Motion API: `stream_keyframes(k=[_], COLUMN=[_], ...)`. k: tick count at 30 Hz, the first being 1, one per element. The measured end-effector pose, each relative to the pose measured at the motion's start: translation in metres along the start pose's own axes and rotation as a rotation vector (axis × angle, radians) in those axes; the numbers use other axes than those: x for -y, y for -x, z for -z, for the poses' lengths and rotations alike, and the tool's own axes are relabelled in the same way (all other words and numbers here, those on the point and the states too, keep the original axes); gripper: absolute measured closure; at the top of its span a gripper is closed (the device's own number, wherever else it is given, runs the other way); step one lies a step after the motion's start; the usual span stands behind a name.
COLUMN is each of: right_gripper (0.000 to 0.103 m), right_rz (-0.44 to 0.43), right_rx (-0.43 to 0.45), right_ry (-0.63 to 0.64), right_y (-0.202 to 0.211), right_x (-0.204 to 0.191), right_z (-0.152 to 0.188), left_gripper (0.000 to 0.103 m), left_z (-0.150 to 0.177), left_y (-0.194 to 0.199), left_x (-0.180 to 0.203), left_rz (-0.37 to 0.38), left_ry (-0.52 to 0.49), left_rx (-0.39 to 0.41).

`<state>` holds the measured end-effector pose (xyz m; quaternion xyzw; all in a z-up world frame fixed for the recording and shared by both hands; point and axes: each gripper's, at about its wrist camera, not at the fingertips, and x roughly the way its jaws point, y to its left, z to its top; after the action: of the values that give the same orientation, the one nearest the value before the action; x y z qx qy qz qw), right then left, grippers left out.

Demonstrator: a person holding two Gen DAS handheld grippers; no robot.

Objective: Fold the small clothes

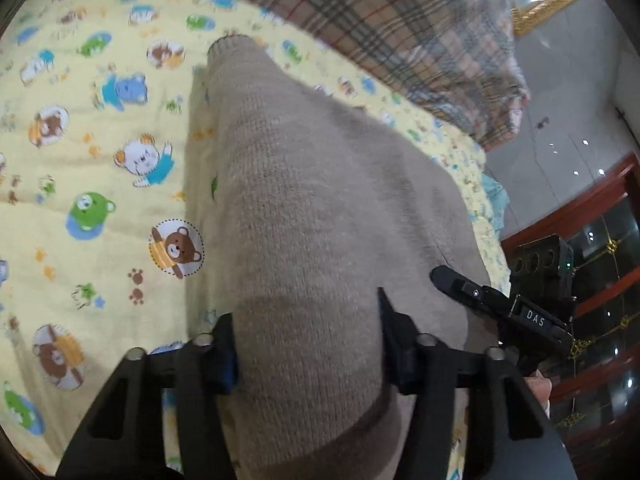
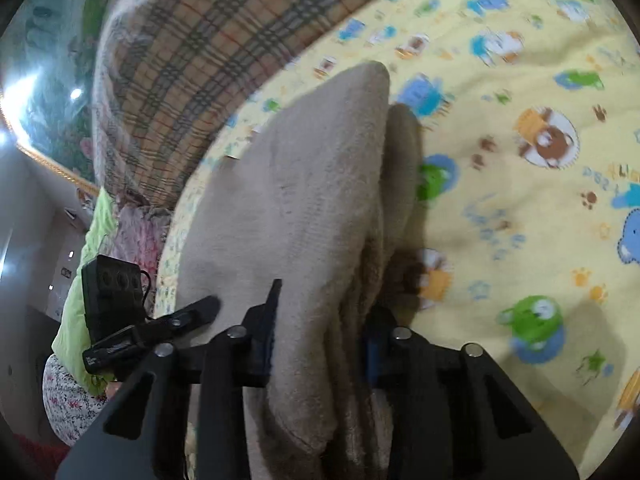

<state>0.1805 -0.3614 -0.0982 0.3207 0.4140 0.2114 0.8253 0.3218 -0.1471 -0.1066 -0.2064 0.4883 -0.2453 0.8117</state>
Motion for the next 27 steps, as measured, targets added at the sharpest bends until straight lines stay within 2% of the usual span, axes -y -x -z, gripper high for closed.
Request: stream_keyframes(k=[2,5,7,11,16,18,22,25,27], right_gripper=[0.072,0.073,0.073,0.073,0.073,0.073,0.072,0.065,0.058], right_rz=[-0.022,-0.077,-0.111,-0.213,-0.287,-0.293,-0.263,-0.211,-0.180], right_rx=[0.026,0.045,0.037,-0.005,-0.104,-0.145,-0.169,-0.186,-0.193], right_ry=[0.010,0.038,0.063,0.105,0.106,0.107,0.101,0.082,0.074], right_y=[0.006,0.010,0.005,-0.023,-0.080,-0.102,-0.119,-0.124,-0.125], right_x=[-0.011,-0.040,-0.060,-0.104,-0.142,-0.152,-0.152,-0.142,-0.142], right_z=[0.005,0.020,0.034,0.066,0.095,0.106,0.115,0.116,0.118], left_gripper=[0.055,0.055,0.055,0.055,0.055,0.055,0.051,0.042,0.036], left_z=[0.007,0.023,0.039,0.063,0.090,0.096,0.112,0.116,0.118], left_y=[0.018,0.058,0.094,0.154,0.204,0.210,0.208,0.202,0.201], left_x=[0.000,-0.004,-0.022,-0.062,-0.108,-0.127,-0.167,-0.177,-0.179], left_rz=[0.026,-0.002,-0.007,-0.015,-0.088,-0.087,-0.020,-0.007,-0.025], left_ry=[0.000,-0.015,0.007,0.067,0.094,0.117,0.180,0.200,0.211], left_rx=[0.021,0.076,0.113,0.148,0.173,0.170,0.163,0.171,0.171])
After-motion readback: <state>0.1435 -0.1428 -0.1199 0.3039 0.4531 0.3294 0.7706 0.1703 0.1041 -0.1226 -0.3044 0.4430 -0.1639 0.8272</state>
